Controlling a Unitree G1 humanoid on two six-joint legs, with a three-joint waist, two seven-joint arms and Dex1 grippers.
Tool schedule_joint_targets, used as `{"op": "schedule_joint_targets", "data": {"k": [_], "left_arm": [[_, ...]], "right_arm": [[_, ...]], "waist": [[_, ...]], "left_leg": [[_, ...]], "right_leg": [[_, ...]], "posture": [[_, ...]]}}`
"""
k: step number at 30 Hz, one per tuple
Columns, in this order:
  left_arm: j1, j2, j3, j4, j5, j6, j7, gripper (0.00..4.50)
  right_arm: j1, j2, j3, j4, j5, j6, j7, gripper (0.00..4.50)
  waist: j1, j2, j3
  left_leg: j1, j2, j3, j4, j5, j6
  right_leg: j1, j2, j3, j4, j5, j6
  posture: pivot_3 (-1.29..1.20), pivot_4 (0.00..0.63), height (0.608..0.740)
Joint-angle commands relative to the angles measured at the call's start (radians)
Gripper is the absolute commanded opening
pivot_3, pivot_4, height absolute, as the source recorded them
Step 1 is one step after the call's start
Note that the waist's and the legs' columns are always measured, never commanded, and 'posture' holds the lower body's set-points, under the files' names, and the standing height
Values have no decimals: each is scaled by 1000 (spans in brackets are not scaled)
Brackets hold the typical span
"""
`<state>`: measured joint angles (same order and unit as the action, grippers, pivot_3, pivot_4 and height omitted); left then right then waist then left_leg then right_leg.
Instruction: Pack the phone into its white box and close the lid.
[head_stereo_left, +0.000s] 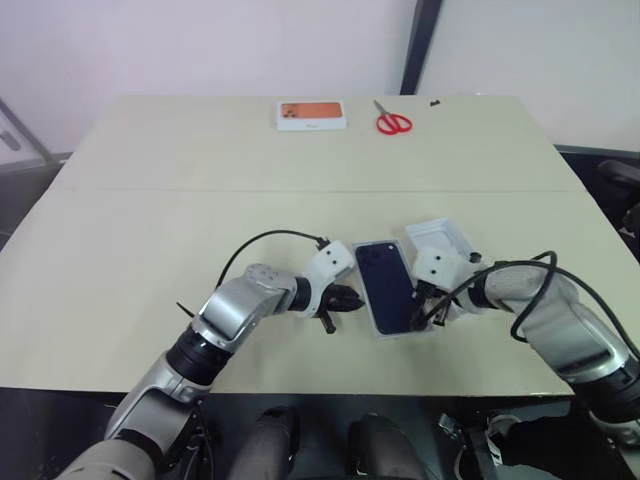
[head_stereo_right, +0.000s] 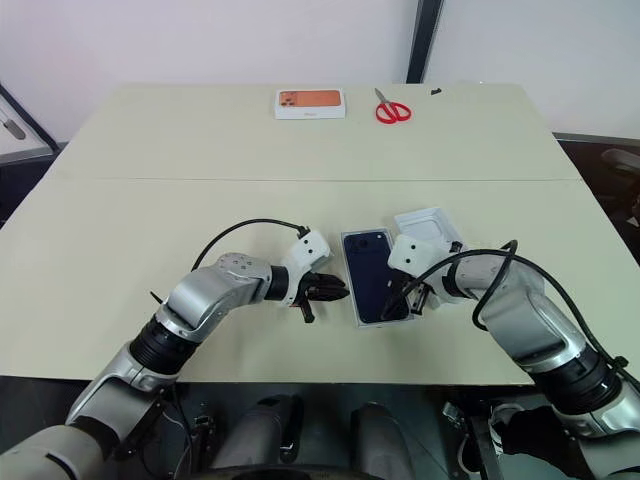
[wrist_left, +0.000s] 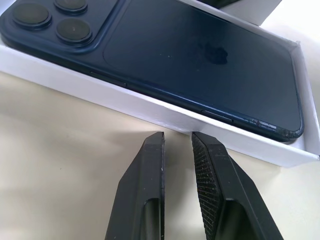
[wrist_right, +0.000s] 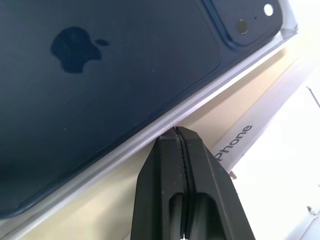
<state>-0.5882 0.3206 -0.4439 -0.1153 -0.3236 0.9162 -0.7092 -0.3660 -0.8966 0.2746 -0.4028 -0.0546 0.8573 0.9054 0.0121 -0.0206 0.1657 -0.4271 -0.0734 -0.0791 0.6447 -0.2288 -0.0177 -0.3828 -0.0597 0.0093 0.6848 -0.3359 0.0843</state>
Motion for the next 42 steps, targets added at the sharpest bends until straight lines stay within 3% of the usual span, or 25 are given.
{"op": "schedule_joint_targets", "data": {"k": [1,5,11,16,19,24,28,31,35,38,40,42], "left_arm": [[18,23,62,-49,-19,-10,-12,876],[79,85,135,-108,-46,-95,-65,876],[200,178,199,-173,-54,-329,-188,876],[250,212,223,-212,-72,-429,-260,876],[277,240,229,-223,-74,-482,-303,876],[298,263,236,-230,-78,-514,-329,876],[307,267,251,-219,-64,-523,-314,876],[317,269,300,-178,-56,-538,-277,876],[311,264,369,-103,-48,-562,-218,876],[299,262,399,-55,-39,-583,-190,876],[287,262,410,-30,-32,-597,-182,876],[265,259,416,-1,-13,-614,-166,876]], "right_arm": [[13,-15,-95,-94,99,66,50,1430],[15,-6,-215,-133,197,203,52,3368],[-76,34,-264,-53,254,472,-58,3368],[-115,66,-236,29,258,559,-150,3368],[-130,93,-228,56,274,610,-190,2457],[-154,125,-242,63,307,665,-232,37],[-188,160,-299,60,344,717,-251,37],[-261,259,-474,81,430,755,-242,37],[-326,390,-701,118,746,757,-275,37],[-327,453,-772,159,1079,757,-430,37],[-305,496,-774,198,1313,757,-601,37],[-183,453,-590,198,1804,531,-946,37]], "waist": [[0,0,0],[-6,0,0],[-1,1,0],[1,1,0],[-2,3,0],[-3,4,0],[-3,4,0],[-8,5,0],[-9,5,0],[-8,5,0],[-7,5,0],[-3,5,0]], "left_leg": [[0,0,0,0,0,0],[0,0,-1,-1,0,0],[0,0,-1,-1,-2,3],[0,0,-1,-1,-3,4],[0,0,0,-1,-3,5],[0,0,0,-1,-3,6],[0,0,0,-1,-4,6],[0,0,0,-1,-4,7],[0,0,0,-2,-5,8],[0,0,0,-2,-5,8],[0,0,0,-2,-5,8],[0,0,0,-1,-5,9]], "right_leg": [[0,0,0,0,0,0],[-1,0,0,0,0,0],[-1,0,0,0,0,0],[0,-1,0,-2,0,0],[0,-1,0,-2,0,0],[0,-1,0,-2,0,0],[0,-1,0,-2,0,0],[-1,-1,0,-1,0,0],[-1,0,0,0,0,0],[-1,0,0,-1,0,0],[-1,0,0,0,0,0],[0,-1,0,-1,0,0]], "posture": [[0,150,740],[0,150,740],[0,150,740],[0,150,740],[0,150,740],[0,150,740],[0,150,740],[0,150,740],[0,150,740],[0,150,740],[0,150,740],[0,150,740]]}}
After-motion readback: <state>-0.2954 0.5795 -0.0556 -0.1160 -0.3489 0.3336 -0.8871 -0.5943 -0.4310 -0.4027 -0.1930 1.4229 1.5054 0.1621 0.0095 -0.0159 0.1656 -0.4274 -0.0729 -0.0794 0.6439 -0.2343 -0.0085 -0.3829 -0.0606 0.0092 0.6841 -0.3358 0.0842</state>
